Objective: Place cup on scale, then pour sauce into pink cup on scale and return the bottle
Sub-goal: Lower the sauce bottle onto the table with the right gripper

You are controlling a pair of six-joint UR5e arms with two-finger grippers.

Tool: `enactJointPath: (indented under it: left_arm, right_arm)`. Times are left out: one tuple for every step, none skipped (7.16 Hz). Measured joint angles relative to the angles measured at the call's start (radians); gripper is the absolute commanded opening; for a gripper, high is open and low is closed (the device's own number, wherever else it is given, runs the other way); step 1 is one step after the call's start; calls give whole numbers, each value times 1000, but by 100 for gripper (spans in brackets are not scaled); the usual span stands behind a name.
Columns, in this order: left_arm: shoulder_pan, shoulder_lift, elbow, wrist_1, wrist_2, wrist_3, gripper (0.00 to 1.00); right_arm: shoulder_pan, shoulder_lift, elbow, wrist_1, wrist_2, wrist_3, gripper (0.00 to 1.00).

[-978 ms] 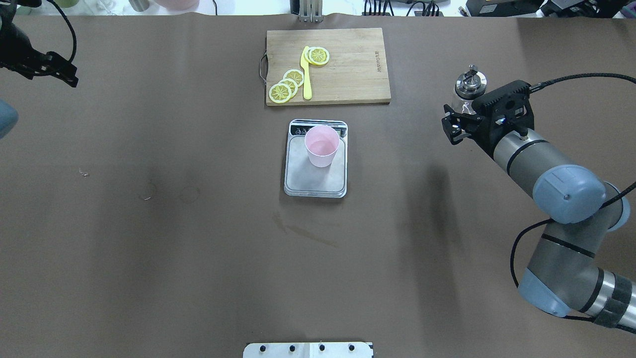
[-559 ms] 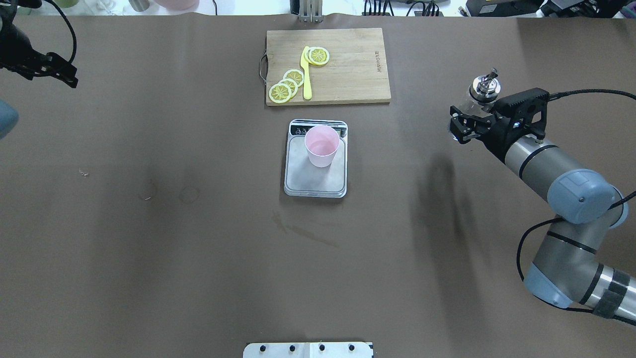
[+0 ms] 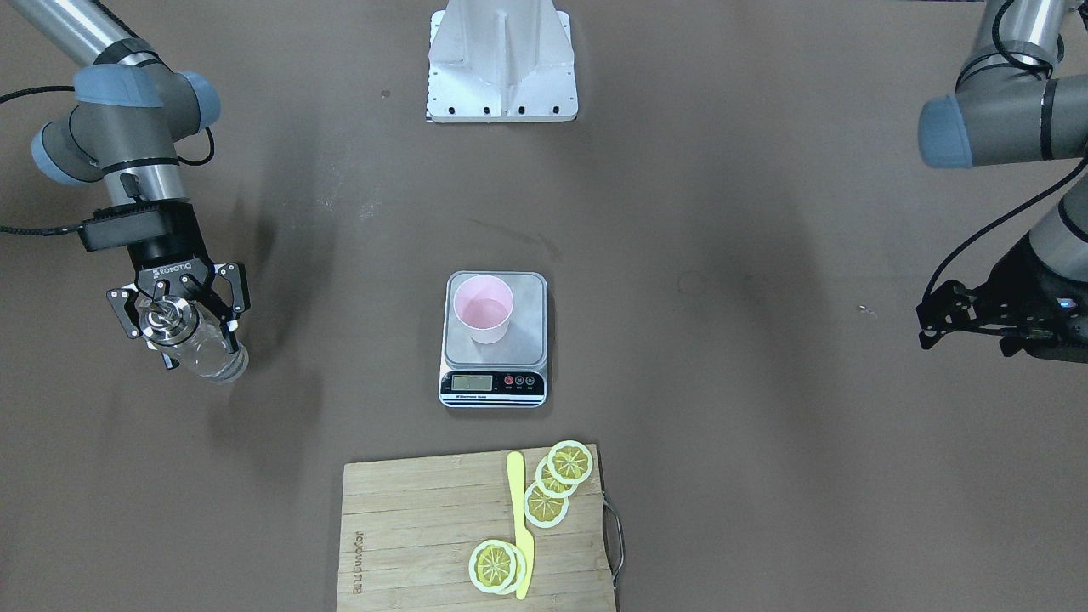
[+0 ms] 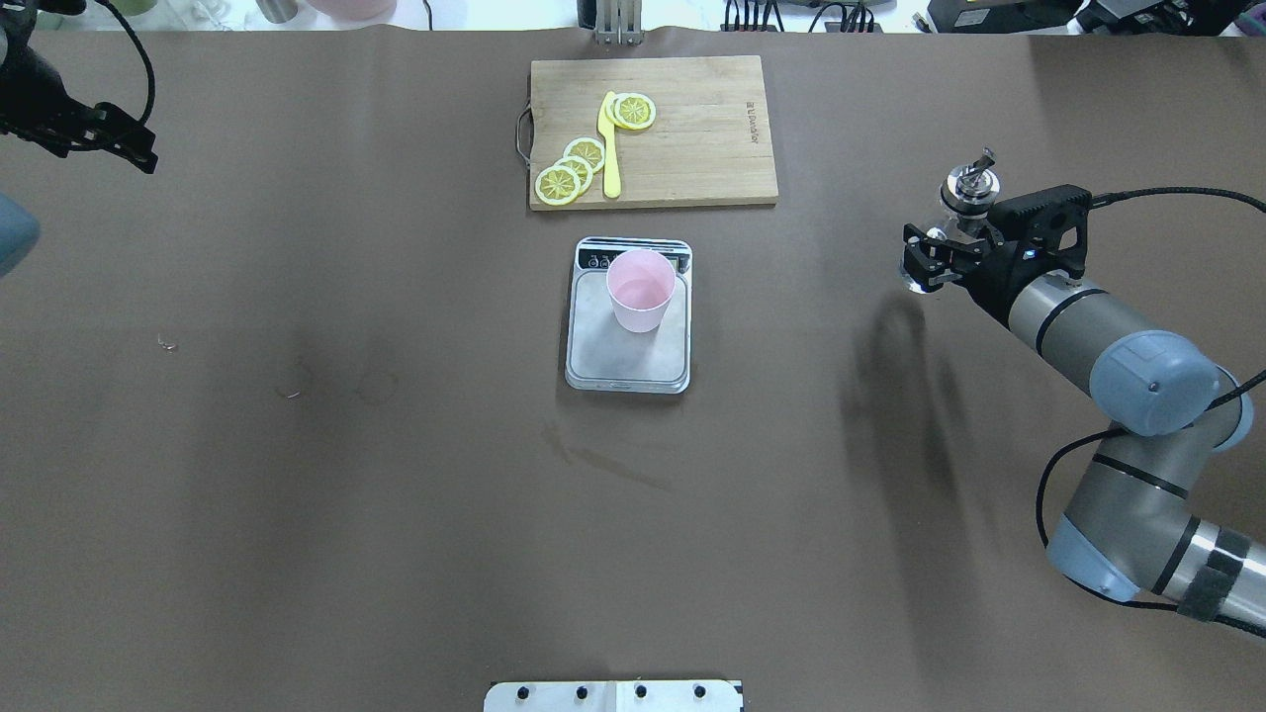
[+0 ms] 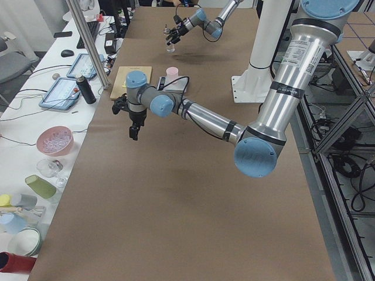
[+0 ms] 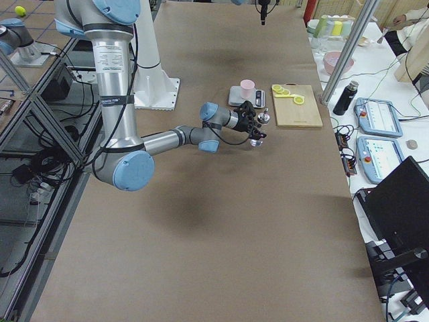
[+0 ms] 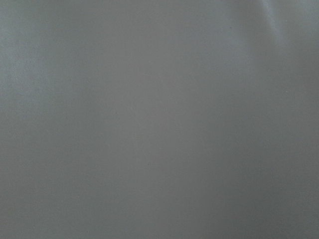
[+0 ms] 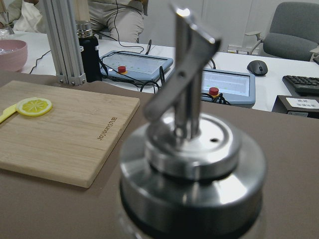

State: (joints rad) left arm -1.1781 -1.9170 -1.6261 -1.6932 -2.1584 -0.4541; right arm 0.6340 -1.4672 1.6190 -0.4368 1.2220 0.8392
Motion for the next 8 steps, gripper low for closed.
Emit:
enactJointPath:
  left_arm:
    - [0, 0, 1, 1, 0, 0, 99]
    - [1, -1, 1, 1, 0, 0, 99]
    - [1, -2, 1, 1, 0, 0, 99]
    - [1, -4, 4, 1, 0, 0, 99]
    - [1, -8, 8, 1, 0, 0, 99]
    - [1, -11, 12, 1, 0, 0, 99]
    - [1, -16, 19, 1, 0, 0, 99]
    - [1, -21, 27, 1, 0, 0, 99]
  right_arm:
    - [1, 2, -13, 1, 9, 10, 0]
    - [1, 5, -31, 3, 13, 14, 0]
    - [0, 8, -41, 4, 14, 15, 0]
    - [-2, 9, -45, 5, 15, 15, 0]
    - [-2, 10, -48, 6, 16, 15, 0]
    - [-4, 10, -54, 7, 16, 15, 0]
    - [-5, 10, -61, 7, 16, 15, 0]
    - [-6, 10, -68, 7, 16, 15, 0]
